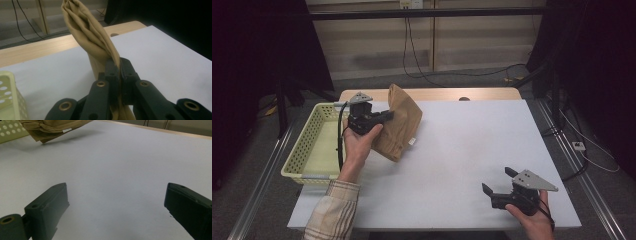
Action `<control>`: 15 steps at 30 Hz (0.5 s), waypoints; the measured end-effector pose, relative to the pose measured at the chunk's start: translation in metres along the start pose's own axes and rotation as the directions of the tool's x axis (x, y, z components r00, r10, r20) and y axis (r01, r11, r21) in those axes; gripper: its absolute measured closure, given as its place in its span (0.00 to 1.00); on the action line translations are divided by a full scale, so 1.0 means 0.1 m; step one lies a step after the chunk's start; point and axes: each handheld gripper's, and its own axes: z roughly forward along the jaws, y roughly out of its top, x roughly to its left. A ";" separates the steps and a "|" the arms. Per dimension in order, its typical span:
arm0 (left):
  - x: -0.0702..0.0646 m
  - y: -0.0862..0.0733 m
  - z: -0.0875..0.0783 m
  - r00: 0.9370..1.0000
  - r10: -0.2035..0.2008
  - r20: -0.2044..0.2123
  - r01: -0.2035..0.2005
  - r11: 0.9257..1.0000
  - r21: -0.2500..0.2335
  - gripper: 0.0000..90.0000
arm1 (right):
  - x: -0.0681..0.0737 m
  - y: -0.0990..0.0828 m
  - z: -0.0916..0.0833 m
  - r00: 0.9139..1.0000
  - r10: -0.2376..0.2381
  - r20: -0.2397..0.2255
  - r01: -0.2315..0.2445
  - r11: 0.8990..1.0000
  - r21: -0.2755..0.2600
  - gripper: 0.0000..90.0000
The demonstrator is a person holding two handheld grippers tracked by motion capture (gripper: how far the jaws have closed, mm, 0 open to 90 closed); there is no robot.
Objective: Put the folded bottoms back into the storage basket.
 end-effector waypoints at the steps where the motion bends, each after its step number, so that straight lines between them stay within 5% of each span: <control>1: 0.00 0.01 -0.01 1.000 0.000 -0.001 0.000 1.000 -0.002 0.96 | 0.00 0.00 0.00 1.000 0.000 0.000 0.000 1.000 0.001 0.06; 15: -0.01 0.08 -0.15 1.000 0.010 -0.006 -0.010 1.000 -0.024 0.96 | 0.00 0.00 0.00 1.000 -0.001 -0.003 0.001 1.000 -0.001 0.06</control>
